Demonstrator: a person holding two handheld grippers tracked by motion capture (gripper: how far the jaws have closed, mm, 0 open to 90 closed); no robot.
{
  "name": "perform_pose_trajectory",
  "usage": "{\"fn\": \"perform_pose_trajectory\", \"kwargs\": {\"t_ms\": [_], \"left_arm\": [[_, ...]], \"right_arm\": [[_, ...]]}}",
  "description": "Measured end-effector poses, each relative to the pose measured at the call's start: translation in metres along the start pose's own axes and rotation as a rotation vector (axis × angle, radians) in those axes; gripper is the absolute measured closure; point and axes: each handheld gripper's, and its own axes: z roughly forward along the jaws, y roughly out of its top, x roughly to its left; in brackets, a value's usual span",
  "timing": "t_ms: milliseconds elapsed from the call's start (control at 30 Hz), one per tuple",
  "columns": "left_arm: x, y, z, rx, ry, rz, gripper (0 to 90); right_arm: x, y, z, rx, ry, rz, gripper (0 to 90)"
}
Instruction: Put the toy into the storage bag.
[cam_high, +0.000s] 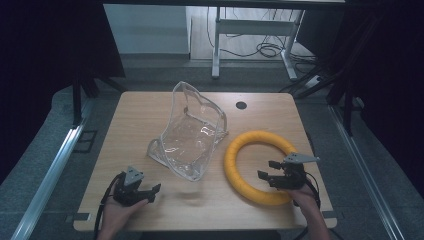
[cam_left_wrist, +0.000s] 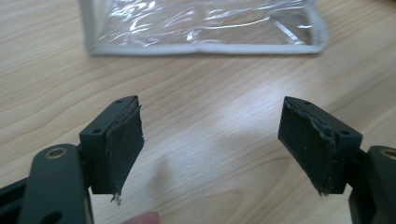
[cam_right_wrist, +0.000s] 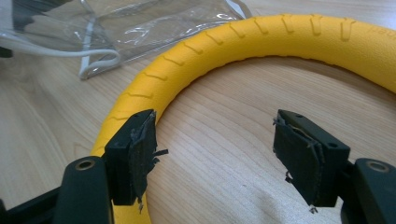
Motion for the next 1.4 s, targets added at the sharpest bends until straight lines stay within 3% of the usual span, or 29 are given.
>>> {"fn": "perform_pose_trajectory", "kwargs": {"t_ms": [200, 300, 433, 567, 700, 767, 933, 967, 1067, 1100, 1133, 1167, 1333, 1367, 1400], "left_arm": [[-0.002, 0.003, 0.002, 0.001, -0.01, 0.012, 21.7], [-0.003, 0.0, 0.002, 0.007, -0.013, 0.021, 21.5], [-0.004, 0.003, -0.001, -0.01, -0.021, 0.017, 21.5], [-0.007, 0.007, -0.001, -0.017, -0.03, 0.023, 21.5], [-0.006, 0.007, 0.006, 0.003, -0.041, 0.044, 21.6], [-0.005, 0.008, 0.006, 0.0, -0.045, 0.044, 21.6], [-0.006, 0.01, 0.004, -0.005, -0.045, 0.043, 21.7], [-0.007, 0.01, 0.003, -0.008, -0.048, 0.044, 21.7], [-0.01, 0.011, 0.004, -0.004, -0.053, 0.055, 21.7], [-0.01, 0.011, 0.004, -0.002, -0.054, 0.057, 21.7], [-0.011, 0.01, 0.004, 0.001, -0.054, 0.058, 21.7], [-0.011, 0.01, 0.005, 0.003, -0.053, 0.059, 21.7], [-0.011, 0.008, 0.005, 0.001, -0.052, 0.05, 21.8], [-0.011, 0.008, 0.005, 0.002, -0.05, 0.048, 21.9], [-0.011, 0.008, 0.005, 0.002, -0.05, 0.048, 21.9]], "right_arm": [[-0.003, 0.001, -0.007, 0.009, 0.008, 0.037, 27.5], [-0.002, 0.003, -0.011, 0.009, -0.005, 0.027, 29.4], [0.002, 0.006, -0.013, 0.042, -0.032, -0.054, 32.2], [0.007, 0.012, -0.013, 0.084, 0.004, -0.07, 31.8], [0.016, 0.023, -0.012, 0.198, 0.018, -0.107, 31.9], [0.018, 0.026, -0.012, 0.216, 0.023, -0.116, 31.9], [0.031, 0.039, -0.005, 0.3, 0.083, -0.161, 31.9], [0.037, 0.042, 0.003, 0.348, 0.094, -0.179, 31.8], [0.042, 0.043, 0.01, 0.387, 0.103, -0.198, 32.2], [0.046, 0.043, 0.013, 0.413, 0.104, -0.213, 32.2], [0.052, 0.043, 0.02, 0.474, 0.099, -0.237, 32.1], [0.052, 0.043, 0.02, 0.474, 0.099, -0.237, 32.1], [0.061, 0.035, 0.038, 0.631, 0.095, -0.299, 31.3], [0.065, 0.032, 0.044, 0.683, 0.093, -0.329, 31.3], [0.065, 0.032, 0.044, 0.683, 0.093, -0.329, 31.3]]}}
